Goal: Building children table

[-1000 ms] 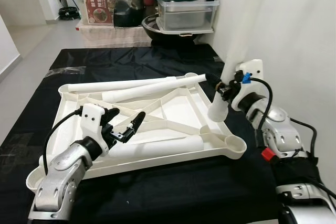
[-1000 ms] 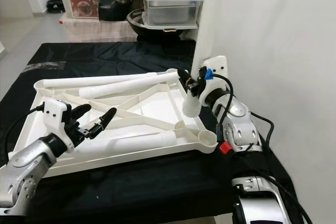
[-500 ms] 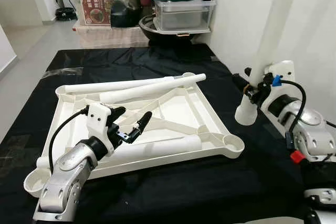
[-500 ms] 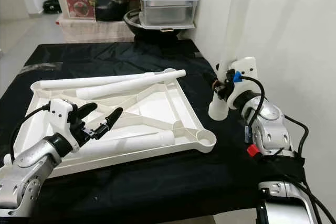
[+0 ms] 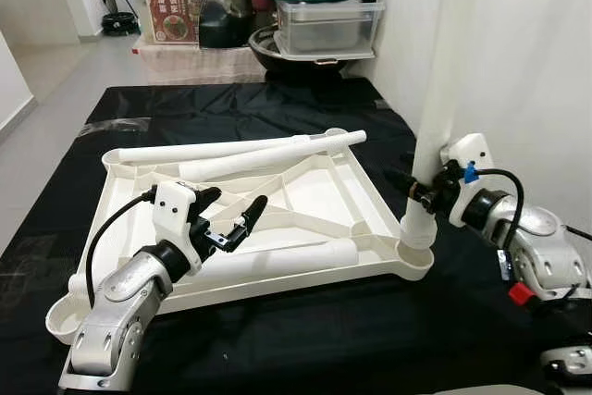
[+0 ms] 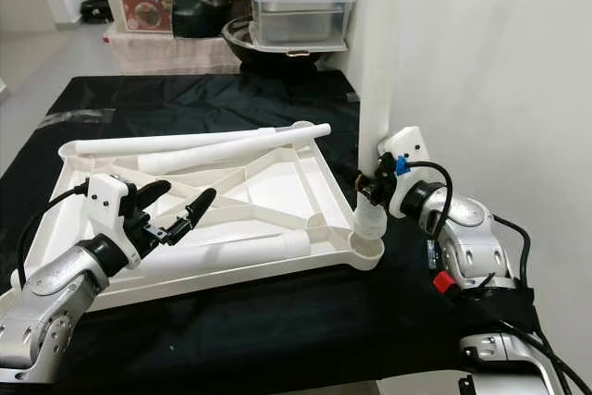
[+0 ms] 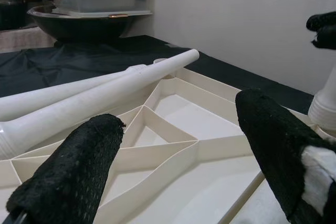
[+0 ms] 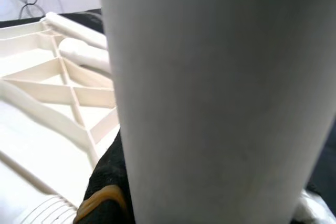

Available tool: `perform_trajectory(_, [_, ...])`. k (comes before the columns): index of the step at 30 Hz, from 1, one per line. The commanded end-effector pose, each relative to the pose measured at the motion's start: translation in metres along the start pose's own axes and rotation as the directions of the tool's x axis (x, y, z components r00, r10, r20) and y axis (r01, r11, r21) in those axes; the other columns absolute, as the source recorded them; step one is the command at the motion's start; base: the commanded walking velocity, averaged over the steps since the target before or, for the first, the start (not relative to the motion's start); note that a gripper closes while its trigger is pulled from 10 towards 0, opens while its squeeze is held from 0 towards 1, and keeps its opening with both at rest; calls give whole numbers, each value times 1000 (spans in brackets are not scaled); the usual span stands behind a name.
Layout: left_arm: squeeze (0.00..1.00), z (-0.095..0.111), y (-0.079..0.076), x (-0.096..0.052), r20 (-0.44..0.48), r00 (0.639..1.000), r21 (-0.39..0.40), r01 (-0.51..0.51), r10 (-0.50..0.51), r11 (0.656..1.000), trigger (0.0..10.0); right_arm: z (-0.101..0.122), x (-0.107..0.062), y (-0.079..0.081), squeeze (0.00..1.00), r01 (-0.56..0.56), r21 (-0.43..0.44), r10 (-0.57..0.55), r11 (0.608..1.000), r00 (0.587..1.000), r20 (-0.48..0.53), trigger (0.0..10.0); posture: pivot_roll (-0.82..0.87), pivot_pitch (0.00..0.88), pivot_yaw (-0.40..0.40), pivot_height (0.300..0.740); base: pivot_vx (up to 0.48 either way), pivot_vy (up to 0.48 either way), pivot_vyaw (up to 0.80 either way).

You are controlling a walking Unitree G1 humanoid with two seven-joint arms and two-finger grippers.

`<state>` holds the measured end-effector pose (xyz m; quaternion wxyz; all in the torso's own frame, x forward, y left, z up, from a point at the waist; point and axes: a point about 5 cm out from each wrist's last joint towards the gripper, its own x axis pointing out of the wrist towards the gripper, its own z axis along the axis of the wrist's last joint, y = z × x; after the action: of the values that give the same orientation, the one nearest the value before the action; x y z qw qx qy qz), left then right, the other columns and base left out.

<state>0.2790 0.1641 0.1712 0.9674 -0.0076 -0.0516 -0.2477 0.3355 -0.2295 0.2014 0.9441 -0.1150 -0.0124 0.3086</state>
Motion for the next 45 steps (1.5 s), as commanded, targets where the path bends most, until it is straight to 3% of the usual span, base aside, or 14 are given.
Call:
perform_trajectory(1, [0,4,0,0,13,1000,11,0,0,1000,10000,-2,0,0,0,-5,-5,5,1000,1000,-2,0,29,0,-74,740,0,0,0])
perform_trajectory(7, [0,4,0,-2,11,1000,11,-5,5,1000,10000,-9,0,0,0,-16,8,16,1000,1000,-20,0,36,0,-80,740,0,0,0])
perform_trajectory(13, [0,3,1,-4,10,1000,11,-7,7,1000,10000,-25,-12,-4,0,-51,50,54,997,996,-64,0,35,0,-79,740,0,0,0])
perform_trajectory(22, [0,4,3,-2,8,1000,9,-4,4,1000,10000,-18,-17,0,0,-122,85,124,989,992,-26,0,22,0,-69,740,0,0,0])
perform_trajectory(26, [0,4,2,0,8,1000,7,2,-2,1000,10000,-22,-11,15,0,-189,119,191,975,982,2,0,26,0,-68,740,0,0,0])
perform_trajectory(31, [0,4,4,0,4,1000,12,-2,2,1000,10000,-25,-2,24,0,-190,129,189,973,982,21,0,29,0,-69,740,0,0,0])
perform_trajectory(38, [0,4,3,1,2,1000,14,0,0,1000,10000,-29,5,31,0,-196,128,194,972,981,28,0,35,0,-69,740,0,0,0])
perform_trajectory(45, [0,4,5,-1,-2,1000,17,-4,4,1000,10000,-32,4,26,0,-157,133,156,979,988,24,0,36,0,-70,740,0,0,0])
